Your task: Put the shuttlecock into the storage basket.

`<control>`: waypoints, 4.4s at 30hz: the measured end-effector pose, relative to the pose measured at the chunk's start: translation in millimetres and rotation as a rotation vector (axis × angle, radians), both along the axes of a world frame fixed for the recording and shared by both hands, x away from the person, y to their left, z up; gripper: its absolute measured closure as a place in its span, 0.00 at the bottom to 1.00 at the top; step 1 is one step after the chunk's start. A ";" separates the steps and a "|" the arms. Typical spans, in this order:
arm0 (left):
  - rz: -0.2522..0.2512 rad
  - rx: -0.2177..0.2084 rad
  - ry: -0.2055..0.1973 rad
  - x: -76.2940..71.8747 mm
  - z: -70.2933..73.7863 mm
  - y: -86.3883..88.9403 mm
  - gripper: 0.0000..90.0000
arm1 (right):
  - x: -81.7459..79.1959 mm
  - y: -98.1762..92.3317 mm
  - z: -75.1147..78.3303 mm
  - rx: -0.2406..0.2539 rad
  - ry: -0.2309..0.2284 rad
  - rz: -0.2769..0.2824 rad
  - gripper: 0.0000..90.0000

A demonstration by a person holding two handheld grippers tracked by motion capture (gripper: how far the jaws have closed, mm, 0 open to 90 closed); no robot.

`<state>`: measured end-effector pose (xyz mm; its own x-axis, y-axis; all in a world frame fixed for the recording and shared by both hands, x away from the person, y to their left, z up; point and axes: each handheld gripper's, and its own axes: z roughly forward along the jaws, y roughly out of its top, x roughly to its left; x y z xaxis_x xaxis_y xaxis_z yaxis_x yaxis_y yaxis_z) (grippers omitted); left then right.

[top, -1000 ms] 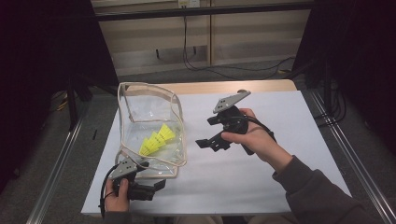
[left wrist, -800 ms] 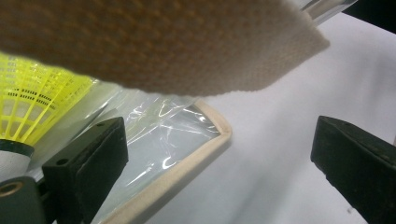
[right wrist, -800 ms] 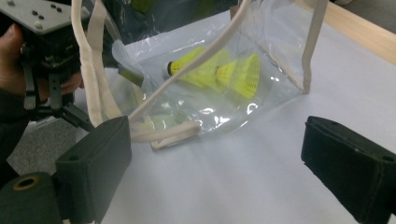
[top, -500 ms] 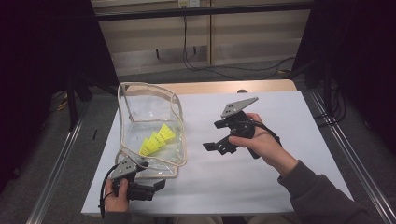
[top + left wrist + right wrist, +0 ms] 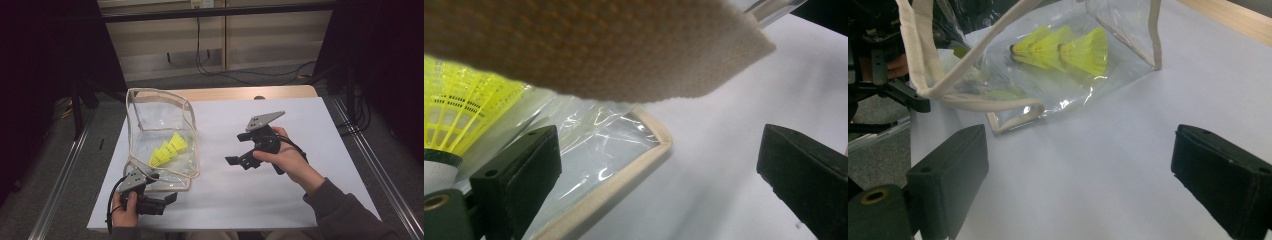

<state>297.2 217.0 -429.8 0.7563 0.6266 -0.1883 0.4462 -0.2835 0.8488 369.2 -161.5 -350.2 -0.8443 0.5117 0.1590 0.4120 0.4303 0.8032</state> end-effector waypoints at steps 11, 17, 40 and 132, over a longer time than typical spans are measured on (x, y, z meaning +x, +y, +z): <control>0.000 0.001 0.000 -0.2 0.0 0.1 0.04 | -2.6 -11.2 -11.8 0.008 0.009 -0.022 0.09; 0.002 0.000 0.001 -0.2 0.1 0.1 0.04 | -4.2 -17.3 -17.2 0.007 0.014 -0.030 0.09; 0.002 0.001 0.000 -0.5 0.0 -0.1 0.04 | -15.0 -44.2 -33.9 0.005 0.016 -0.064 0.09; 0.006 0.013 -0.004 -1.5 0.7 -0.1 0.04 | -55.1 -115.4 -78.8 0.039 -0.006 -0.181 0.09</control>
<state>295.7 216.9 -429.1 0.7531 0.6335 -0.1773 0.4450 -0.2920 0.8466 314.1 -277.0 -429.0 -0.7400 0.6488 0.1772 0.4752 0.3178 0.8205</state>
